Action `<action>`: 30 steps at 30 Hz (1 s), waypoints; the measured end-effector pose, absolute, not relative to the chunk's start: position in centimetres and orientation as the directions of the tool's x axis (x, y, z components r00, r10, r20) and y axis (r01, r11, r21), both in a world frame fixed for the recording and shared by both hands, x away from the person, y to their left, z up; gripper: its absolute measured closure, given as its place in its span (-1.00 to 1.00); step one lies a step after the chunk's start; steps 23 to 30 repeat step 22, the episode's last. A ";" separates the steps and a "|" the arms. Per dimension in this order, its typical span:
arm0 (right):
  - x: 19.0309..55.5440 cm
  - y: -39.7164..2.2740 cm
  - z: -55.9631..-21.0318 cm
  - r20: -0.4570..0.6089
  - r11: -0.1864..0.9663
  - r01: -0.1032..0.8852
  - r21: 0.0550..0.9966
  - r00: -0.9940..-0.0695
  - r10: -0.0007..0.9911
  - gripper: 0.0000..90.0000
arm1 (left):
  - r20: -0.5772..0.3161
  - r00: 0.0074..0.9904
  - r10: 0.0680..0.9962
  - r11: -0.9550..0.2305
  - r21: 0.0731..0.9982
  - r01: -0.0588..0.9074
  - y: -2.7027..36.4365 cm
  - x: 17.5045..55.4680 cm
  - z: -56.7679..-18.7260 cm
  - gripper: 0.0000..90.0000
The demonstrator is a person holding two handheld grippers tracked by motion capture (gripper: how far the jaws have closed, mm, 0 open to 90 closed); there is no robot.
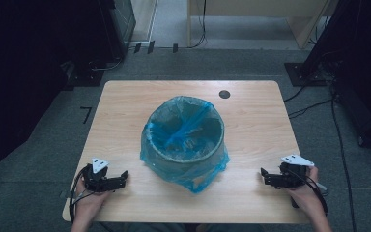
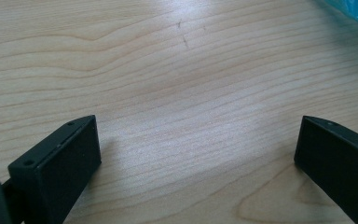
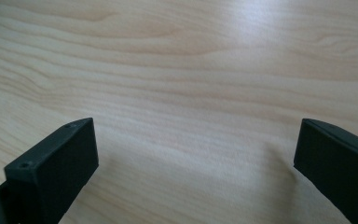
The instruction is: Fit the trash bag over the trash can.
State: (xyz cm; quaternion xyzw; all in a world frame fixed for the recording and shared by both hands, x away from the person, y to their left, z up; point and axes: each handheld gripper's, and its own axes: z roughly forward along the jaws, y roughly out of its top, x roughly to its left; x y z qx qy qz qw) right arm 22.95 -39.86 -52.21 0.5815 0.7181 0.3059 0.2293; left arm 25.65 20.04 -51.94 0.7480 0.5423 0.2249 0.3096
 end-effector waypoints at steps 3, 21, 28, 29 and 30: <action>22.6 -40.2 -52.5 0.030 0.133 0.696 0.705 -0.217 0.976 -1.00 | 0.001 0.311 0.950 -0.221 0.707 0.672 20.0 25.7 -51.9 -1.00; 19.9 -41.6 -52.6 0.027 0.141 0.693 0.708 -0.225 0.974 -1.00 | 0.002 0.312 0.950 -0.222 0.707 0.672 20.0 25.7 -51.9 -1.00; 19.9 -41.6 -52.6 0.027 0.141 0.692 0.708 -0.226 0.974 -1.00 | 0.001 0.311 0.950 -0.221 0.707 0.672 20.0 25.7 -51.9 -1.00; 19.9 -41.6 -52.6 0.027 0.141 0.692 0.708 -0.226 0.974 -1.00 | 0.001 0.311 0.950 -0.221 0.707 0.672 20.0 25.7 -51.9 -1.00; 19.9 -41.6 -52.6 0.027 0.141 0.692 0.708 -0.226 0.974 -1.00 | 0.001 0.311 0.950 -0.221 0.707 0.672 20.0 25.7 -51.9 -1.00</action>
